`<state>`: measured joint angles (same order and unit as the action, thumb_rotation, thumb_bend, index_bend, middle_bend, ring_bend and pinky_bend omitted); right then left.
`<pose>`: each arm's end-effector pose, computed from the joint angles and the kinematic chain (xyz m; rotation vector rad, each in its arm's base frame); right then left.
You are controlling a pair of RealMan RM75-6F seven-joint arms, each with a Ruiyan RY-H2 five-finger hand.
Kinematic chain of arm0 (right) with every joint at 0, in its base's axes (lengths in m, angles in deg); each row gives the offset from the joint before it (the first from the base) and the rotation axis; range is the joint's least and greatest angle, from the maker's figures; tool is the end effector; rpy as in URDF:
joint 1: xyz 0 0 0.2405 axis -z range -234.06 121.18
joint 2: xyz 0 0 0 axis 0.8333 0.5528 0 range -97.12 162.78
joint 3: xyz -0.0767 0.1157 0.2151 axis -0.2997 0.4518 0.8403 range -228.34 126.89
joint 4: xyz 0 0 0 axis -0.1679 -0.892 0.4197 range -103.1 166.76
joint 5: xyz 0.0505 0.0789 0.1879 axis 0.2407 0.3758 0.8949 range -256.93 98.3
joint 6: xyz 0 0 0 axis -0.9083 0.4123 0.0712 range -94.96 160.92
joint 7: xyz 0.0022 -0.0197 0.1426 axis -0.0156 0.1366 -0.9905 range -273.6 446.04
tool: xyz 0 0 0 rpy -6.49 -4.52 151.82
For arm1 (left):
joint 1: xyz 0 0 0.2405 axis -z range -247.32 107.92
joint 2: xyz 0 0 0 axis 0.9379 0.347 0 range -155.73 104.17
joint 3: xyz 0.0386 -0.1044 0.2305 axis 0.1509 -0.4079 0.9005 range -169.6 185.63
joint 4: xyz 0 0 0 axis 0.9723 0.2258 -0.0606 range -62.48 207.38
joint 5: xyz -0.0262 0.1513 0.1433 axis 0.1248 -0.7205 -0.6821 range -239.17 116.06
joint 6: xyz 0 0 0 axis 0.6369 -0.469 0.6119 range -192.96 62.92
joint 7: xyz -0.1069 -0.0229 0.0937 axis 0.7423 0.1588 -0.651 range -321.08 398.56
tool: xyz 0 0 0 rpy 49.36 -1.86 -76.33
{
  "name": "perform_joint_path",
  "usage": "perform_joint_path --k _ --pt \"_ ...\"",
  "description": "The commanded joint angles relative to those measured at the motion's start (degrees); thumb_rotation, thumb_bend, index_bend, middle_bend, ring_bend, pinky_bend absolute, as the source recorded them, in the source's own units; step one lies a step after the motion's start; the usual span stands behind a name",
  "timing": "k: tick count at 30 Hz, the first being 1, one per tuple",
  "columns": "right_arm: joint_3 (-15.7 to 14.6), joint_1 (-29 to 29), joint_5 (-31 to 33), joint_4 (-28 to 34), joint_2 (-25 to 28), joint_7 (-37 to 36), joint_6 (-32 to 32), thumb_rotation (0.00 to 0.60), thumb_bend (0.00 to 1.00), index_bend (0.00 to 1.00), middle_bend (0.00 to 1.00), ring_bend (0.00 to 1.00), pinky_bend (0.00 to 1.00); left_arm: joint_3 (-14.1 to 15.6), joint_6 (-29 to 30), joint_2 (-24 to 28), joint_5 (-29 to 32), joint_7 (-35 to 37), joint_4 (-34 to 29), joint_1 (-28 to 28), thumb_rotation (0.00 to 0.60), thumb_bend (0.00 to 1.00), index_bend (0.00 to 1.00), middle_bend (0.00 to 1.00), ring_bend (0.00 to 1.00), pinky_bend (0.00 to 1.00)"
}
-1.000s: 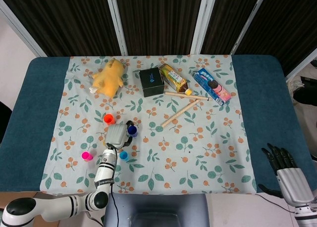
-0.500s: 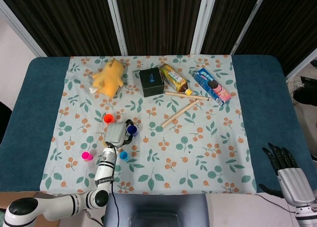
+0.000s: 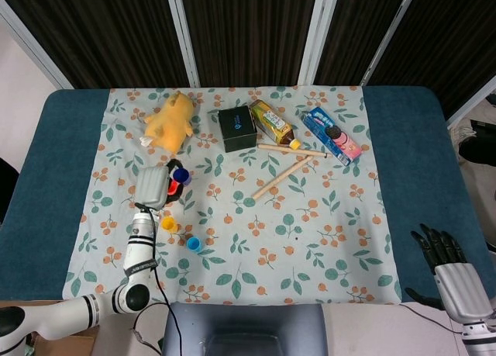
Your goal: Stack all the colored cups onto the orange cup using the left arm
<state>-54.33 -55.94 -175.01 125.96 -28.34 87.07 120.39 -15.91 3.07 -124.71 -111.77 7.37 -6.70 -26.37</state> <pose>-0.3071 -0.1266 0.1537 1.5241 -0.9303 0.8532 -0.1277 0.3848 0.0018 -1.4010 -0.9864 -0.9978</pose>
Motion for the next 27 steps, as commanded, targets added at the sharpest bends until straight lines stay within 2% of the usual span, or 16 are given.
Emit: perform_joint_path --k 1,10,20,21,23,25,27 --pt "0.04 0.0 0.17 0.03 -0.1 0.19 -0.13 0.6 0.11 0.0 0.0 0.0 0.0 0.54 -0.98 0.46 1.41 0.16 2.7 -0.32 0.6 0.35 0.53 1.0 1.0 1.0" --pt "0.38 0.01 0.64 0.11 -0.11 0.18 -0.05 0.6 0.11 0.0 0.0 0.0 0.0 2.6 -3.16 -0.27 1.86 2.05 5.76 -0.43 0.6 0.35 0.53 1.0 1.0 1.0" --pt "0.47 0.08 0.67 0.1 -0.04 0.0 0.13 0.6 0.11 0.0 0.0 0.0 0.0 3.56 -4.4 -0.63 2.72 2.12 8.07 -0.25 0.6 0.36 0.52 1.0 1.0 1.0" --pt "0.46 0.08 0.66 0.09 -0.07 0.05 0.12 0.6 0.11 0.0 0.0 0.0 0.0 3.69 -4.64 -0.52 2.94 1.98 8.01 -0.29 0.6 0.36 0.49 1.0 1.0 1.0" --pt "0.45 0.05 0.67 0.09 -0.12 0.19 0.02 0.6 0.11 0.0 0.0 0.0 0.0 4.0 -5.11 -0.19 3.45 1.64 7.58 -0.42 0.6 0.37 0.37 1.0 1.0 1.0" --pt "0.45 0.05 0.67 0.08 -0.17 0.32 -0.02 0.6 0.11 0.0 0.0 0.0 0.0 4.27 -5.27 0.34 3.61 1.6 6.48 -0.65 0.6 0.37 0.12 1.0 1.0 1.0" --pt "0.45 0.04 0.66 0.06 -0.25 0.44 -0.04 0.6 0.11 0.0 0.0 0.0 0.0 4.51 -5.04 1.08 3.1 1.97 4.92 -0.98 0.6 0.36 0.02 1.0 1.0 1.0"
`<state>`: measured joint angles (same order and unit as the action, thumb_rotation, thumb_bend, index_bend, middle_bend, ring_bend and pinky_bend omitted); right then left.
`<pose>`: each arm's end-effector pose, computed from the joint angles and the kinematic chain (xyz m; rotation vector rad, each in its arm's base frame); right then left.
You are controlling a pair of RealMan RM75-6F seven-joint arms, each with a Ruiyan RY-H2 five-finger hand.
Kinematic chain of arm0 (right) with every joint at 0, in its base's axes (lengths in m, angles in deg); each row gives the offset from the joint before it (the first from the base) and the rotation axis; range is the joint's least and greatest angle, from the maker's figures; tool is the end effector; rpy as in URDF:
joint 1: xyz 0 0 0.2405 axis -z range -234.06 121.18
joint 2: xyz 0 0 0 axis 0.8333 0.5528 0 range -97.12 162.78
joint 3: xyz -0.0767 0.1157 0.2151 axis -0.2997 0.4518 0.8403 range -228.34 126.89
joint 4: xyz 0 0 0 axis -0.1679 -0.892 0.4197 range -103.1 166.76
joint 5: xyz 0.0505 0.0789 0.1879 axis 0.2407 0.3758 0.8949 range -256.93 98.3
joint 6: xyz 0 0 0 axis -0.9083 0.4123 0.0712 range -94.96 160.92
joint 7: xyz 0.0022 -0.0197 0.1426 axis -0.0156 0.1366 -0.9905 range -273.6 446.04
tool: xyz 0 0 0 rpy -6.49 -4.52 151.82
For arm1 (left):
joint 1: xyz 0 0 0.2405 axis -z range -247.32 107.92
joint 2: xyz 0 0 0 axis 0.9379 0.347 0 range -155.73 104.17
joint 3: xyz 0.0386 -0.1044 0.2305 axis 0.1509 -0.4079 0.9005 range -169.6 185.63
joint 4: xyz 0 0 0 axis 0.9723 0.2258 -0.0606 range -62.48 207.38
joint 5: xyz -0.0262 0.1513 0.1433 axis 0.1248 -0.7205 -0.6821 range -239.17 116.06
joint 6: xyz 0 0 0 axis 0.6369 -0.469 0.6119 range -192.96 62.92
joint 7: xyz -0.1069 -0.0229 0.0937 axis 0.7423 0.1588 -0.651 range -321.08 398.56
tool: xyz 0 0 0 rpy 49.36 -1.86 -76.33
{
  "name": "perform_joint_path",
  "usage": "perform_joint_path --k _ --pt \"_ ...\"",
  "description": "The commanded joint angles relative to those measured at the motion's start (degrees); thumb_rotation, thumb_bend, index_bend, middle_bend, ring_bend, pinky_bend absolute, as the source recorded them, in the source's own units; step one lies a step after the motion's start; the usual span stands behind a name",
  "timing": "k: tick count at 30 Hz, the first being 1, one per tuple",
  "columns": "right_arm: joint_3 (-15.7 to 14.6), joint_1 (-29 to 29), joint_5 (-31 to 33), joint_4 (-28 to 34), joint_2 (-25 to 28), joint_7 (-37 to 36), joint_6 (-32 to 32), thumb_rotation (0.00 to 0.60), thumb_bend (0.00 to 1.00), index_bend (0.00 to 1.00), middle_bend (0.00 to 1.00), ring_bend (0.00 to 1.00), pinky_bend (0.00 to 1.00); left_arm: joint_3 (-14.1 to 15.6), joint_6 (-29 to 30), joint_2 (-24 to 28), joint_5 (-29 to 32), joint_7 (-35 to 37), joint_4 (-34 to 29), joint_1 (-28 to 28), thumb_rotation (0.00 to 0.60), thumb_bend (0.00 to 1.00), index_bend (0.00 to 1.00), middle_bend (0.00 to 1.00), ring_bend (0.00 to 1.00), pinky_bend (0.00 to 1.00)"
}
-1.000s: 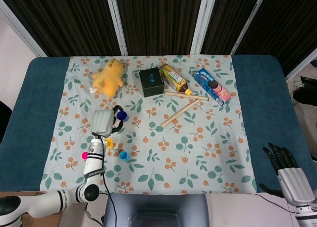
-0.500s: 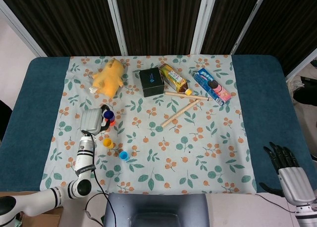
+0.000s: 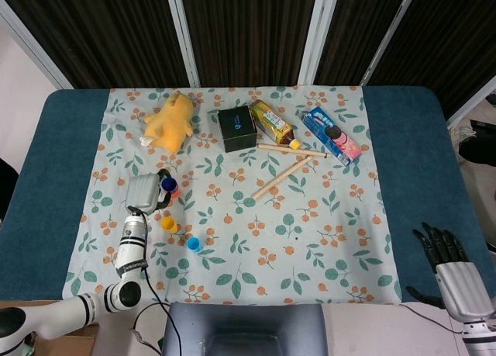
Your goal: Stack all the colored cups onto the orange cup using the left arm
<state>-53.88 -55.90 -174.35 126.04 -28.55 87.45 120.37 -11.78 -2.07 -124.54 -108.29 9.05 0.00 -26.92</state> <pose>-0.3076 -0.1283 0.1540 1.5109 -0.9268 0.8505 -0.1715 0.3873 -0.0122 -1.4431 -1.0234 -0.8401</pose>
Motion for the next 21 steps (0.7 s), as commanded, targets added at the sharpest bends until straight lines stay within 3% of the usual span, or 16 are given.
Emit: perform_joint_path --k 1,8,13,16,21 --pt "0.0 -0.02 0.01 -0.03 -0.09 0.15 -0.08 0.6 0.11 0.0 0.0 0.0 0.0 0.65 0.47 1.57 -1.08 0.66 -3.13 -0.75 0.6 0.36 0.0 1.0 1.0 1.0" --pt "-0.12 -0.14 -0.08 0.02 -0.39 0.87 -0.49 0.6 0.11 0.0 0.0 0.0 0.0 4.58 1.57 9.17 -6.61 3.43 -17.82 -4.54 0.6 0.36 0.0 1.0 1.0 1.0" --pt "-0.24 -0.23 -0.16 0.09 -0.66 1.53 -0.83 0.6 0.11 0.0 0.0 0.0 0.0 8.97 1.03 14.67 -10.6 5.33 -27.13 -7.32 0.6 0.35 0.08 1.0 1.0 1.0" --pt "-0.3 -0.35 -0.31 0.1 -0.84 1.9 -1.05 0.6 0.11 0.0 0.0 0.0 0.0 11.14 1.22 15.21 -12.46 5.53 -28.11 -8.21 0.6 0.35 0.1 1.0 1.0 1.0" --pt "-0.44 -0.17 -0.55 0.07 -0.9 2.05 -0.73 0.6 0.11 0.0 0.0 0.0 0.0 12.36 0.78 14.15 -11.84 5.45 -26.0 -8.53 0.6 0.35 0.16 1.0 1.0 1.0"
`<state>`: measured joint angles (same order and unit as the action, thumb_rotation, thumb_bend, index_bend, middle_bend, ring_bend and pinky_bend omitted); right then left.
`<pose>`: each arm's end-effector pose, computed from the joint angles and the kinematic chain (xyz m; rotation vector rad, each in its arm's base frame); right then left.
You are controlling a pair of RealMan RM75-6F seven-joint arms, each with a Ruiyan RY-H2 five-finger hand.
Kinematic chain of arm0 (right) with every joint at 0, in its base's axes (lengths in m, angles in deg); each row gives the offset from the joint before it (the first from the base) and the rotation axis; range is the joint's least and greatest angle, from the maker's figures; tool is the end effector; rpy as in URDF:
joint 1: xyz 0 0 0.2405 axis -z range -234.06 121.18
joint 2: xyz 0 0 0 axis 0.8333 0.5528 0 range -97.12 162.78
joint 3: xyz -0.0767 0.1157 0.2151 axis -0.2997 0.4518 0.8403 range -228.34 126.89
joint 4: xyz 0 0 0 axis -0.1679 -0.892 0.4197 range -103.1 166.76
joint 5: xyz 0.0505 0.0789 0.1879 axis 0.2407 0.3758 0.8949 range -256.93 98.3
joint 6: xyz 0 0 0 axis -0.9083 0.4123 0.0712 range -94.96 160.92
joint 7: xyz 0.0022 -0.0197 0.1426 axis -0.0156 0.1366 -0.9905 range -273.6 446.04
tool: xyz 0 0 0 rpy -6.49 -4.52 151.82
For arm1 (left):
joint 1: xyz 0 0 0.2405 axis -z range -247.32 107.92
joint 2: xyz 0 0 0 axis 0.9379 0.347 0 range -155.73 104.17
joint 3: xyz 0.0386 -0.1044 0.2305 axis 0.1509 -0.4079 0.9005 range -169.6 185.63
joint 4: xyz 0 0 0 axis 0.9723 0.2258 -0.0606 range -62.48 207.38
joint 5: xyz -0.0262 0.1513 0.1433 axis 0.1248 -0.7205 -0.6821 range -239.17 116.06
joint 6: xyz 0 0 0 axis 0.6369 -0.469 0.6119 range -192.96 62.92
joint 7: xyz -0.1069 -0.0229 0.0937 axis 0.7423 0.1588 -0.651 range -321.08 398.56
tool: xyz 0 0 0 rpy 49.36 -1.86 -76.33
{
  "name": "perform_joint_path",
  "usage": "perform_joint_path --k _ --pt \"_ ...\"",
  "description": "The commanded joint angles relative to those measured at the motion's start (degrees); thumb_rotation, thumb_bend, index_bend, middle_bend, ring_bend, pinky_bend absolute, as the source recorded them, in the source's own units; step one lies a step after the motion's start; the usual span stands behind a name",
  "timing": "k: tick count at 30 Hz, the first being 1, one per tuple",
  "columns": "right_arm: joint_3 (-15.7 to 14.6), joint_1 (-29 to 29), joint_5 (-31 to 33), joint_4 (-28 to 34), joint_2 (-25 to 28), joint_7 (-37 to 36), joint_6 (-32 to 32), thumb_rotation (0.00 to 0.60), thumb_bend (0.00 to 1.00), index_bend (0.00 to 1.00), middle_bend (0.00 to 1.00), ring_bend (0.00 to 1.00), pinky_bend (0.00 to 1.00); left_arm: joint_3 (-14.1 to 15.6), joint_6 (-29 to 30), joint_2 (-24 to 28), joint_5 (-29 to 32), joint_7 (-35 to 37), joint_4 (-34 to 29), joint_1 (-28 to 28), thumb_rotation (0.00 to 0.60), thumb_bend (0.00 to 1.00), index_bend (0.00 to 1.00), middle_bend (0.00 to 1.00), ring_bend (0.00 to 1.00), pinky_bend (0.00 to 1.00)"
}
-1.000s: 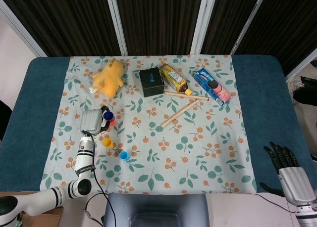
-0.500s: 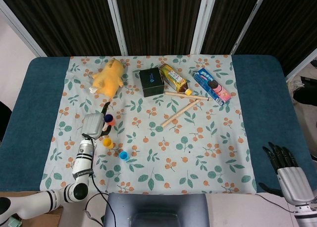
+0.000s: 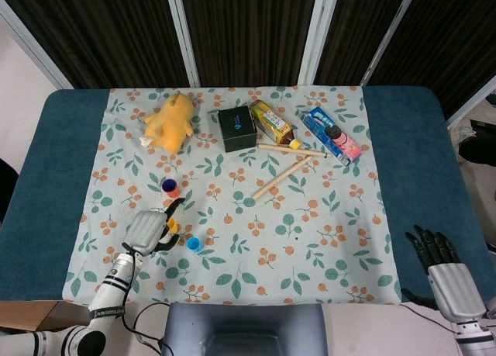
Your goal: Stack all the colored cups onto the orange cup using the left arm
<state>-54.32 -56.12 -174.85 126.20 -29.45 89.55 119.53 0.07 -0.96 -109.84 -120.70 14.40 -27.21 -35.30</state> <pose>-0.3053 -0.1274 0.1457 1.5398 -0.9207 0.8325 -0.1646 0.2930 0.0082 -1.7245 -1.1129 -0.9194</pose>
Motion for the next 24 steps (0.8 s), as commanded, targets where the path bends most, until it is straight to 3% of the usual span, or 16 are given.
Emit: perform_joint_path --k 1,15,24 --pt "0.06 0.03 -0.05 -0.15 -0.03 -0.13 0.17 0.6 0.11 0.0 0.0 0.0 0.0 0.73 -0.43 -0.83 0.84 0.1 1.88 -0.25 0.6 0.35 0.18 1.0 1.0 1.0" --pt "0.04 -0.02 0.07 -0.09 -0.01 -0.16 0.03 0.6 0.11 0.0 0.0 0.0 0.0 1.65 -0.09 -4.47 -0.82 1.85 10.02 -1.12 0.6 0.35 0.36 1.0 1.0 1.0" --pt "0.15 -0.12 0.27 -0.06 -0.11 0.04 -0.15 0.6 0.11 0.0 0.0 0.0 0.0 1.27 -1.04 -4.75 -0.87 3.18 11.8 -1.24 0.6 0.35 0.39 1.0 1.0 1.0"
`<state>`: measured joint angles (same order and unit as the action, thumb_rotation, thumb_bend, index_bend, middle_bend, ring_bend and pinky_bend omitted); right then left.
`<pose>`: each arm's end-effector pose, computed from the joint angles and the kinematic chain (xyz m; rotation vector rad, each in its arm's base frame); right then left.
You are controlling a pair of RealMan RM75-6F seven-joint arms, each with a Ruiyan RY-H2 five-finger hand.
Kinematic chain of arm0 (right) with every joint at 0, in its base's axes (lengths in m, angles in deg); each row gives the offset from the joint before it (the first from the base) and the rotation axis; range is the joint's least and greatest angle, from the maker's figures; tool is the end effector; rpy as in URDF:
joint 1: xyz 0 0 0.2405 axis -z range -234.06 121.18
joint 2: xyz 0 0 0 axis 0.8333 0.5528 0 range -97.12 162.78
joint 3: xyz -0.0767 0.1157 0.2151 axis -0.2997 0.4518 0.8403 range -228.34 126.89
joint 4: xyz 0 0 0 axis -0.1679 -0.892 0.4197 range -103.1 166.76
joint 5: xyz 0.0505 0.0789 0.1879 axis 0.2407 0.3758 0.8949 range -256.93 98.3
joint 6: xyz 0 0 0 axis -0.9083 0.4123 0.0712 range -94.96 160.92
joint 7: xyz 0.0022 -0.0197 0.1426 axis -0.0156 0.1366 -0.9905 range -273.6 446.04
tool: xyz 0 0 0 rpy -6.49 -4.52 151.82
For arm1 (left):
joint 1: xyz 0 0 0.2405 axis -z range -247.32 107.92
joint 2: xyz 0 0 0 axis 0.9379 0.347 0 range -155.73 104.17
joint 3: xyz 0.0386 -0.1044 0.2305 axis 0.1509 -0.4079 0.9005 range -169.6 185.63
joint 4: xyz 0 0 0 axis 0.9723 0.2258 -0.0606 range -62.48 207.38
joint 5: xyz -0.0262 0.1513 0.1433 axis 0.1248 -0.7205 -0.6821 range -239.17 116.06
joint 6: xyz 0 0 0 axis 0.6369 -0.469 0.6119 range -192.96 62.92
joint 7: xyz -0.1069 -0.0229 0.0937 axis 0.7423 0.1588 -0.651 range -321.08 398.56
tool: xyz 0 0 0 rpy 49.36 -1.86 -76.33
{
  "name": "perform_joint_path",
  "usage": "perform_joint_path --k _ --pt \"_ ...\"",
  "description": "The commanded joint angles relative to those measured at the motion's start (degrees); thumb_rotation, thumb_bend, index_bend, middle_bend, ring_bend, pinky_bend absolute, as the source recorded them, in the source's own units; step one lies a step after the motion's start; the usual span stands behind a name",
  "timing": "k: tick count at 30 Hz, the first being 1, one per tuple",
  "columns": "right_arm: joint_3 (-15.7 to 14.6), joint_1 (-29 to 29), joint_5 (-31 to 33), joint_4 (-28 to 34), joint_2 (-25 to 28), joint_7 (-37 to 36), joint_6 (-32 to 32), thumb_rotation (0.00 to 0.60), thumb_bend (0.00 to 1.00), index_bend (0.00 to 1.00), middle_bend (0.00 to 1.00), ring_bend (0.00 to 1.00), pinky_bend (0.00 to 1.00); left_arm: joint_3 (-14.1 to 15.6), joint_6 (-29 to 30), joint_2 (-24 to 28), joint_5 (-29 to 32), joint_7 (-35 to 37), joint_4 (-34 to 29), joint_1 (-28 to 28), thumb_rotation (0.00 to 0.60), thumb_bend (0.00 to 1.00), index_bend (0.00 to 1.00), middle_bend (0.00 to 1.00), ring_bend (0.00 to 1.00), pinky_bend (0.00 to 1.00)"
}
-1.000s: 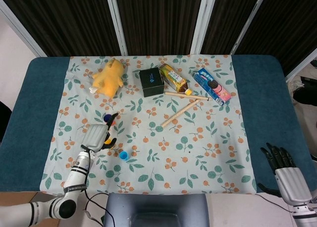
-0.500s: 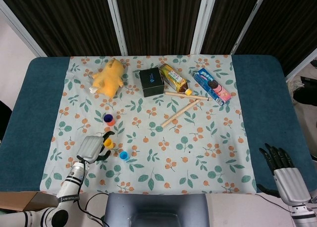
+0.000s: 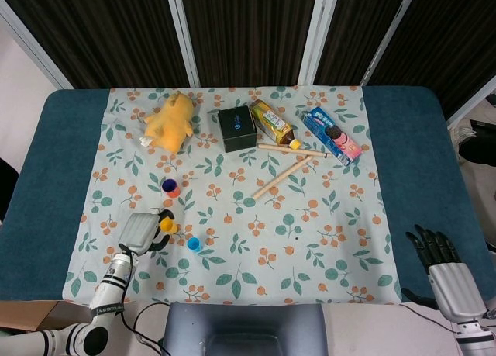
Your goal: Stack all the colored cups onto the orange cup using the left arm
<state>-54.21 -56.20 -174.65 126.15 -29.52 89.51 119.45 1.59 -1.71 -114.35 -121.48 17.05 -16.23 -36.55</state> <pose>-0.3056 -0.1283 0.1457 1.5372 -0.9213 0.8327 -0.2018 0.3004 -0.0102 -1.6878 -1.0915 -0.8375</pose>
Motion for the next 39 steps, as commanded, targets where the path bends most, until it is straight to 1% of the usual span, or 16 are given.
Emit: perform_joint_path --k 1,9,14,18,22,25,29,32,39 --pt "0.06 -0.03 0.1 0.02 -0.07 0.15 -0.04 0.6 0.11 0.0 0.0 0.0 0.0 -0.33 -0.33 -0.37 -0.29 0.77 1.17 0.02 0.6 0.35 0.4 1.0 1.0 1.0" --pt "0.1 -0.06 0.24 0.09 -0.06 0.15 -0.12 0.6 0.11 0.0 0.0 0.0 0.0 -0.79 -0.68 -0.98 -1.08 2.14 2.91 -0.09 0.6 0.35 0.49 1.0 1.0 1.0" --pt "0.03 -0.02 0.15 0.11 -0.01 0.08 -0.04 0.6 0.11 0.0 0.0 0.0 0.0 -1.57 -0.45 -0.88 -1.42 2.8 3.27 -0.1 0.6 0.35 0.52 1.0 1.0 1.0" --pt "0.05 0.04 0.13 0.13 0.09 -0.15 0.15 0.6 0.11 0.0 0.0 0.0 0.0 -4.3 0.49 0.16 -1.41 3.98 1.92 0.48 0.6 0.35 0.53 1.0 1.0 1.0" --pt "0.12 -0.04 0.3 0.18 0.16 -0.22 -0.02 0.6 0.11 0.0 0.0 0.0 0.0 -9.1 2.73 0.6 -1.13 4.36 1.14 2.14 0.6 0.35 0.53 1.0 1.0 1.0" --pt "0.08 -0.05 0.35 0.21 0.18 -0.27 -0.11 0.6 0.11 0.0 0.0 0.0 0.0 -11.81 2.44 -0.23 0.38 3.73 2.82 4.1 0.6 0.35 0.53 1.0 1.0 1.0" --pt "0.25 0.1 0.53 0.26 0.34 -0.6 0.31 0.6 0.11 0.0 0.0 0.0 0.0 -13.94 1.26 -2.46 3.52 1.8 7.21 6.71 0.6 0.35 0.53 1.0 1.0 1.0" --pt "0.42 0.16 0.76 0.25 0.53 -0.93 0.5 0.6 0.11 0.0 0.0 0.0 0.0 -14.61 0.52 -3.8 5.41 1.49 9.82 7.69 0.6 0.35 0.53 1.0 1.0 1.0" --pt "0.51 0.2 0.94 0.31 0.72 -1.34 0.57 0.6 0.11 0.0 0.0 0.0 0.0 -13.73 -1.5 -5.6 7.44 1.93 14.7 8.24 0.6 0.35 0.53 1.0 1.0 1.0"
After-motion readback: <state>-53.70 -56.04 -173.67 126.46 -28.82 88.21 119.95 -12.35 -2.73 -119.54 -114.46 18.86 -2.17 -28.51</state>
